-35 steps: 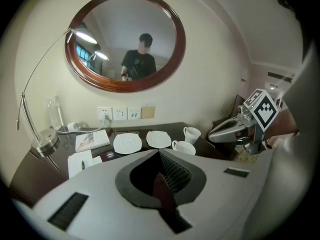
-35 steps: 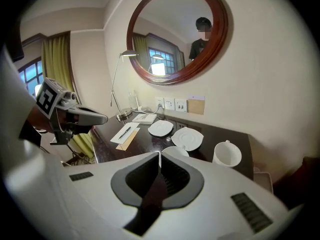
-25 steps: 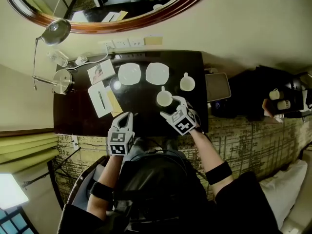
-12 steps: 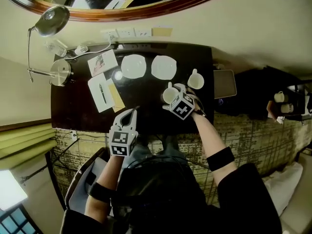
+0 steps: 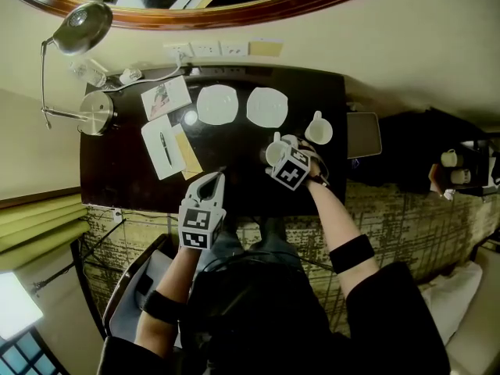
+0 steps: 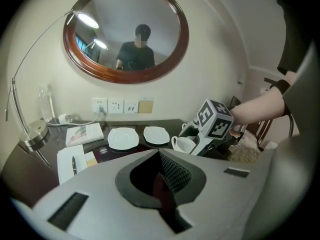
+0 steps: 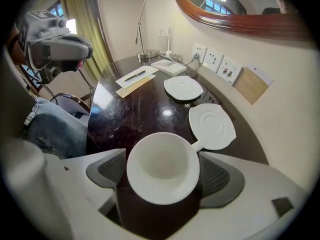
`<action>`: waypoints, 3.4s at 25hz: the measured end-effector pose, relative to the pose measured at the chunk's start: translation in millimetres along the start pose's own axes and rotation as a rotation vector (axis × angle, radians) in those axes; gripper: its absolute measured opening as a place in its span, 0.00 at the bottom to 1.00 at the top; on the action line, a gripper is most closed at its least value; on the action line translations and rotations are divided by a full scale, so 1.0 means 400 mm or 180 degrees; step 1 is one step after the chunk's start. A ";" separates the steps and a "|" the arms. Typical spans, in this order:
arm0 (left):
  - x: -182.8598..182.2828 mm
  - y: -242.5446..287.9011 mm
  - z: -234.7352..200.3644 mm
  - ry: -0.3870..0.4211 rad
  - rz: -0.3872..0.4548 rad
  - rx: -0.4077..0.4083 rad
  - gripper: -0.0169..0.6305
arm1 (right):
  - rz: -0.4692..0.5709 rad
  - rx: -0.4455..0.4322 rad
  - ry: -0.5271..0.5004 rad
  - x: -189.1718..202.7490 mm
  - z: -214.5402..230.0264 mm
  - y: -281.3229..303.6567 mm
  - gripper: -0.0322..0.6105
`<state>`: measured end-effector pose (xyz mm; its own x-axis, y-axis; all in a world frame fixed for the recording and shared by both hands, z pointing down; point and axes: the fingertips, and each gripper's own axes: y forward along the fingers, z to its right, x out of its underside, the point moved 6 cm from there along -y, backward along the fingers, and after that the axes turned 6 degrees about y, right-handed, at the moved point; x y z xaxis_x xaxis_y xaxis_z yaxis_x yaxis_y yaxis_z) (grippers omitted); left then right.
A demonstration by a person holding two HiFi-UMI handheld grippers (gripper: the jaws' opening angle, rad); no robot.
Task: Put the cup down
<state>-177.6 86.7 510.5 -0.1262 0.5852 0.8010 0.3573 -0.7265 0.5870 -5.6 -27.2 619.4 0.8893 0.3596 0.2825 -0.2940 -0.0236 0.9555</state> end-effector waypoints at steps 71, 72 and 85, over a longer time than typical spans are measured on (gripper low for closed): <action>0.018 0.231 -0.286 0.0010 0.0044 -0.0098 0.03 | 0.0670 0.0239 -0.0597 -0.643 0.134 0.099 0.80; 0.018 0.227 -0.283 0.0014 0.0040 -0.0102 0.03 | 0.0688 0.0261 -0.0623 -0.644 0.133 0.090 0.80; -0.069 0.115 -0.184 0.0157 0.0082 -0.0209 0.03 | 0.1202 0.0302 -0.0264 -0.538 0.074 -0.177 0.42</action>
<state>-225.7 10.9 524.0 -0.1638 0.5487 0.8198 0.2998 -0.7641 0.5713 -165.9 -130.6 493.5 0.7513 0.2326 0.6176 -0.5754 -0.2273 0.7856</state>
